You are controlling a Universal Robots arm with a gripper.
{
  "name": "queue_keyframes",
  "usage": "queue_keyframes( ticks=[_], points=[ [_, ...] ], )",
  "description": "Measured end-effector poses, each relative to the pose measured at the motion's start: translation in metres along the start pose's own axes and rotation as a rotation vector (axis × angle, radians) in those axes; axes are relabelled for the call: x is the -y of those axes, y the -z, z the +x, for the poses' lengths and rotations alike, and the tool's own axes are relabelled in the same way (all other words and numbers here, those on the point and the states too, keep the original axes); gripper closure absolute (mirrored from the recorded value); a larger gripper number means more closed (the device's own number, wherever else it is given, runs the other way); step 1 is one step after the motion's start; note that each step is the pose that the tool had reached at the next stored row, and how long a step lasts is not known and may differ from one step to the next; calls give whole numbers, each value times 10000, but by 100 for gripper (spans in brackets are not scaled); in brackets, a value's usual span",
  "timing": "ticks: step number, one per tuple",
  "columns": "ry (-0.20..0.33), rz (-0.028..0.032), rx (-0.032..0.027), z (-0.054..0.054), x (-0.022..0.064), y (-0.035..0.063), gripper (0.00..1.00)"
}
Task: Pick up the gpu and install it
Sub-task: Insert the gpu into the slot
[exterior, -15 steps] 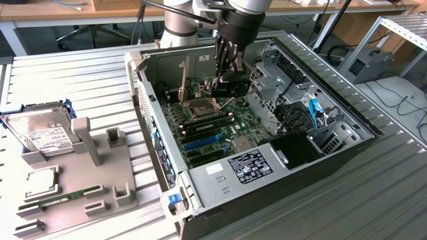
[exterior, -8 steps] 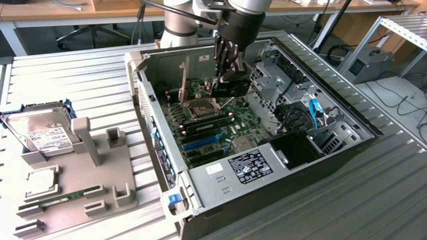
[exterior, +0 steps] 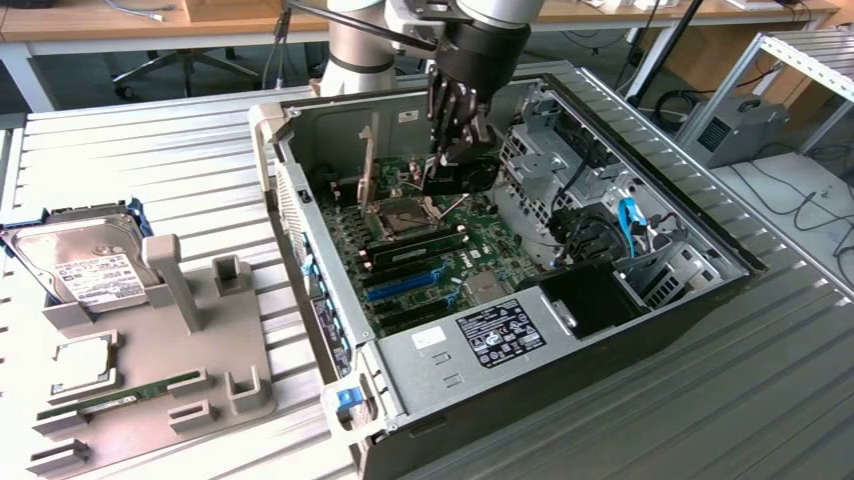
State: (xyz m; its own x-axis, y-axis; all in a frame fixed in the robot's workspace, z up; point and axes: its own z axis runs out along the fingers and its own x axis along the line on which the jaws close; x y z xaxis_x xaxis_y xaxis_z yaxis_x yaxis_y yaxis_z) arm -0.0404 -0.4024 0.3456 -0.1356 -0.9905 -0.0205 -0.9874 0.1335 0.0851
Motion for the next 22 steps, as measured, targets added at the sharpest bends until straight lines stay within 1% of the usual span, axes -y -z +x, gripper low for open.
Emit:
queue_keyframes(
  ticks=[2, 22],
  points=[
    [206, -4, -18, 0, 0, 0, 74],
    [1114, -23, -95, 0, 0, 0, 74]
  ],
)
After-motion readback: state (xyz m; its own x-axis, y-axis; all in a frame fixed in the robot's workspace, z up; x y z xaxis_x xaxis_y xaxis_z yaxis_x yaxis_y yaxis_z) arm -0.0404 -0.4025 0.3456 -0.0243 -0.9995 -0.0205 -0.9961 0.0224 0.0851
